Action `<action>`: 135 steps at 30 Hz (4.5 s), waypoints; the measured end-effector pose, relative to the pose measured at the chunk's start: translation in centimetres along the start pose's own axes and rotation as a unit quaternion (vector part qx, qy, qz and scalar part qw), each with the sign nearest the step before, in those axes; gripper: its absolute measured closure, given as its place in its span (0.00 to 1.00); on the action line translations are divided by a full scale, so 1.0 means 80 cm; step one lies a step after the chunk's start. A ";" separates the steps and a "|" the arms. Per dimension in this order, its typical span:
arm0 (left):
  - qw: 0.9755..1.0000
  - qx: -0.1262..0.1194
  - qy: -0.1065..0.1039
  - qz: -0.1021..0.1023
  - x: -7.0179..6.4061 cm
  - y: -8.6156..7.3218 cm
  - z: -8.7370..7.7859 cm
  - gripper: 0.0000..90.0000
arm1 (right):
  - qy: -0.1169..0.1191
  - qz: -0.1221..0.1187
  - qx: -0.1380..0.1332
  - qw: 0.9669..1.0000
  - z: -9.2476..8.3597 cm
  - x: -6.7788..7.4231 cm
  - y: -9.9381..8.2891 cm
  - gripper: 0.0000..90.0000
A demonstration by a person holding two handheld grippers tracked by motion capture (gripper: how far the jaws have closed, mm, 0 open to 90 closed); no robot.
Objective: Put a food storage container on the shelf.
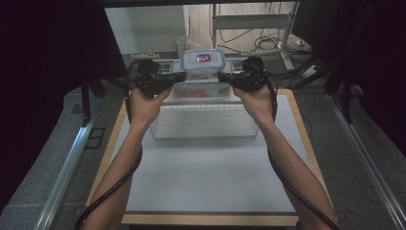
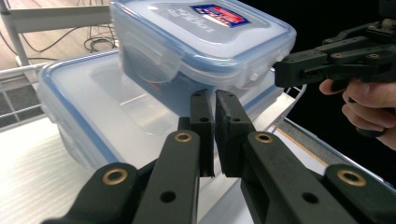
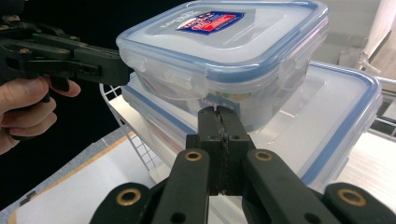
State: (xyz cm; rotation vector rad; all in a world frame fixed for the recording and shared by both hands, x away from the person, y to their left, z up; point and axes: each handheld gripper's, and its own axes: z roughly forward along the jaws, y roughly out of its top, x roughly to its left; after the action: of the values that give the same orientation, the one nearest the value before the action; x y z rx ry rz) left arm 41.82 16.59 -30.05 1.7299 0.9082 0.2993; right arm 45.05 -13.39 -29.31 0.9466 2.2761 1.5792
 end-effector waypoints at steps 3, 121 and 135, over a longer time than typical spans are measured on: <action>1.000 0.005 0.000 0.013 -0.006 -0.005 -0.001 0.92 | 0.004 -0.006 -0.003 1.000 -0.003 0.000 -0.004 0.98; 0.991 0.056 0.031 0.118 -0.099 -0.264 -0.035 0.06 | -0.009 -0.082 0.036 0.996 -0.080 0.058 -0.234 0.03; 0.989 0.070 0.049 0.120 -0.099 -0.305 -0.045 0.06 | -0.009 -0.080 0.045 0.996 -0.093 0.061 -0.267 0.03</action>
State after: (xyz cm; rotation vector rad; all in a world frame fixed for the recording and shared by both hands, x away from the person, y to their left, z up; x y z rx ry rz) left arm 24.02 16.06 -48.90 1.9726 0.8067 0.4940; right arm 29.32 -20.73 -44.62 0.7728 2.3625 1.4077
